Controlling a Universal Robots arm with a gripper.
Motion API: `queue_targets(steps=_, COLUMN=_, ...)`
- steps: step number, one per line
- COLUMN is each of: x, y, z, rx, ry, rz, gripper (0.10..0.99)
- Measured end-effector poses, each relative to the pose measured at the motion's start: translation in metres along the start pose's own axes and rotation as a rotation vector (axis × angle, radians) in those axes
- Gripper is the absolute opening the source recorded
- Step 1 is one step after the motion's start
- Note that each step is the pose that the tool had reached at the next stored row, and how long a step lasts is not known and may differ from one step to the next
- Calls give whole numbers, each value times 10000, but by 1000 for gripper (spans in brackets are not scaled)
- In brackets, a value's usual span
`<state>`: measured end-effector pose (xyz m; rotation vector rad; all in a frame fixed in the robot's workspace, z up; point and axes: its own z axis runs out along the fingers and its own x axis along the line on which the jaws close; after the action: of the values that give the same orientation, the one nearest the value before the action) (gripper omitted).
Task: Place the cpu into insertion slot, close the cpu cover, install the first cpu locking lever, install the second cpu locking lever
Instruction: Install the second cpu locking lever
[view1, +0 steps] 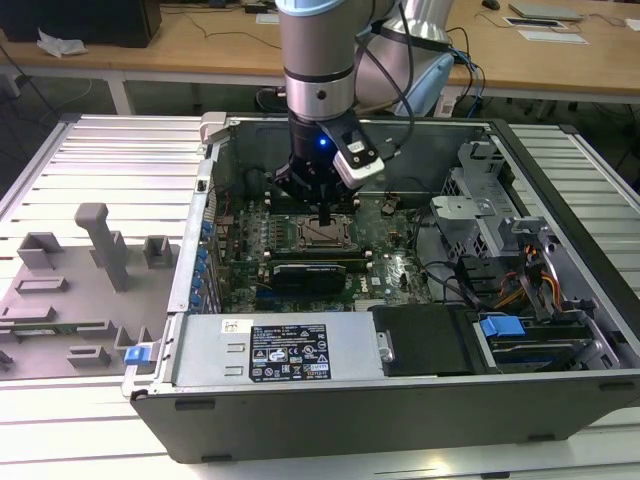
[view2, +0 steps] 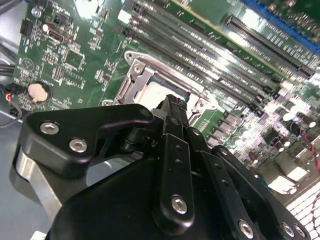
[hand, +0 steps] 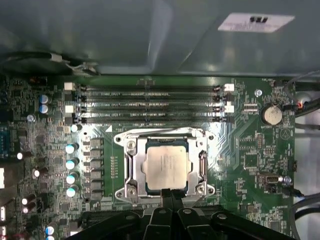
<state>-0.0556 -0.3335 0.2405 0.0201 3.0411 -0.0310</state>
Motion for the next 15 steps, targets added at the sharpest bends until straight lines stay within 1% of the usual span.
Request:
queue_targets(steps=3, x=-1, y=-56, z=1, rx=-2, ry=0, rz=1, gripper=106)
queue_targets(steps=5, x=-2, y=-113, z=3, rx=-6, ry=0, rz=0, gripper=106)
queue_targets(steps=7, x=-2, y=-184, z=5, rx=-13, ry=0, rz=1, gripper=106)
queue_targets(steps=11, x=-1, y=-241, z=15, rx=-40, ry=-1, rz=4, gripper=106)
queue_targets(steps=15, x=3, y=-249, z=22, rx=-42, ry=1, rz=4, gripper=106)
